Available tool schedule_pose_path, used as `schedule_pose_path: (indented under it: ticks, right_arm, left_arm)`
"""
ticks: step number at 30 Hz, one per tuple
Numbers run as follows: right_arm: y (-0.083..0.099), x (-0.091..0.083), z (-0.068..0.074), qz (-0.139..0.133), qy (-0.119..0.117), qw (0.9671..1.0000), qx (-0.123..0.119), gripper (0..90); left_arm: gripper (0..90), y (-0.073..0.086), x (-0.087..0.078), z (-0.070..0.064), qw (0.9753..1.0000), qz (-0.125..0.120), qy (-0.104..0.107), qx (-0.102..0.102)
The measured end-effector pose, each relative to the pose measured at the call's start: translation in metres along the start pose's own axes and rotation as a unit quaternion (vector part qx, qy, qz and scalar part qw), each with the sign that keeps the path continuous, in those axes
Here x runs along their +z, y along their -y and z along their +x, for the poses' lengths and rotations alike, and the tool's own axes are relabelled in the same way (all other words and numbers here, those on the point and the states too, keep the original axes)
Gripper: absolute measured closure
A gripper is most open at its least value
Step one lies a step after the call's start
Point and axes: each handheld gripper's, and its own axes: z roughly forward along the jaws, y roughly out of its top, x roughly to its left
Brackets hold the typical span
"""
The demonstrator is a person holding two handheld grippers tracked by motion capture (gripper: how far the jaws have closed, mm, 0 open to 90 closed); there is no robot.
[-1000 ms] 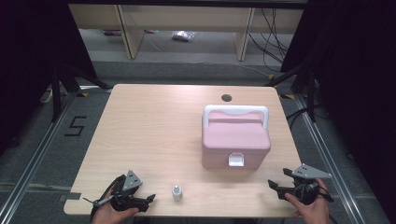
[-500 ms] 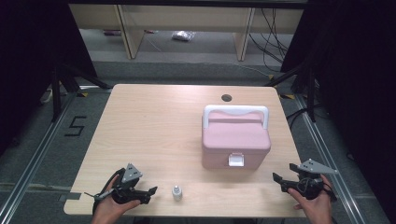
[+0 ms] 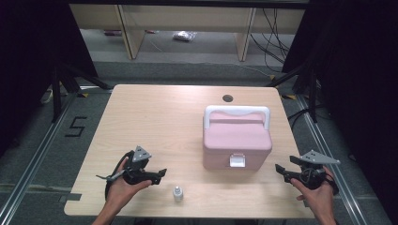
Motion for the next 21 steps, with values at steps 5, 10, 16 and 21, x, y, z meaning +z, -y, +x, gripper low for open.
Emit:
schedule_pose_path:
  ticks: [5, 10, 16, 21]
  right_arm:
    - [-0.007, 0.011, -0.006, 0.002, 0.000, 1.0000, 0.004, 33.1]
    - [-0.013, 0.022, -0.007, 0.011, 0.000, 0.9999, -0.004, 35.8]
    - [-0.016, 0.026, -0.009, 0.013, -0.007, 0.9998, -0.011, 40.2]
    - [-0.018, 0.028, -0.008, 0.012, -0.011, 0.9999, -0.003, 45.0]
  left_arm:
    - [15.9, -0.014, 0.010, -0.004, 1.0000, 0.000, 0.002, 0.000]
    - [16.3, -0.027, 0.014, -0.005, 0.9999, -0.003, 0.009, 0.006]
    - [17.7, -0.042, 0.024, -0.006, 0.9999, 0.000, 0.015, 0.006]
    - [27.8, -0.049, 0.034, -0.010, 0.9995, 0.001, 0.026, 0.017]
